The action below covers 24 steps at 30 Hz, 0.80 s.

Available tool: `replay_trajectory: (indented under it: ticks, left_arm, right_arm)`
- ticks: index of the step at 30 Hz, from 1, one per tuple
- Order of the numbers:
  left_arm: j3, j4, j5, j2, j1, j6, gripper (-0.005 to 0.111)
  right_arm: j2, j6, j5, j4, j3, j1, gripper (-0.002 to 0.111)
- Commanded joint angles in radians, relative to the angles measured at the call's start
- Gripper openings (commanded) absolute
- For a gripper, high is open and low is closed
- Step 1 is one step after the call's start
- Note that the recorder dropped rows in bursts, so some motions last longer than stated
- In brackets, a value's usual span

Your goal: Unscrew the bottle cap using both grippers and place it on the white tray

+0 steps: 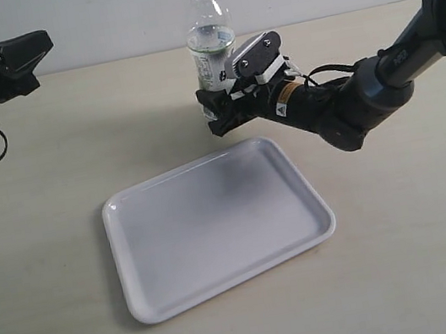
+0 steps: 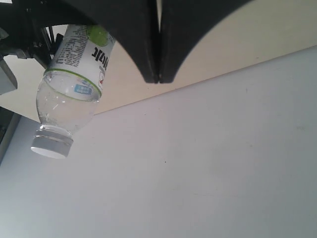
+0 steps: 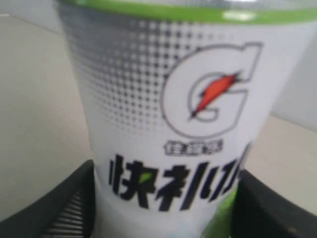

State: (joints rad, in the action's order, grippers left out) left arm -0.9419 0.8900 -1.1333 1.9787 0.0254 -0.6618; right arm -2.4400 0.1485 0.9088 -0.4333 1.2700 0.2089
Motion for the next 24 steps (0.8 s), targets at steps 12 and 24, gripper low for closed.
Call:
replay_trajectory:
  ticks: [12, 24]
  left_arm:
    - [-0.001, -0.003, -0.001, -0.01, -0.003, 0.006, 0.0]
    - [-0.001, 0.005, -0.001, -0.01, -0.003, 0.006, 0.0]
  right_arm:
    - [0.116, 0.023, -0.166, -0.096, 0.004, 0.001, 0.0]
    - [0.138, 0.063, -0.06, -0.123, -0.056, -0.011, 0.0]
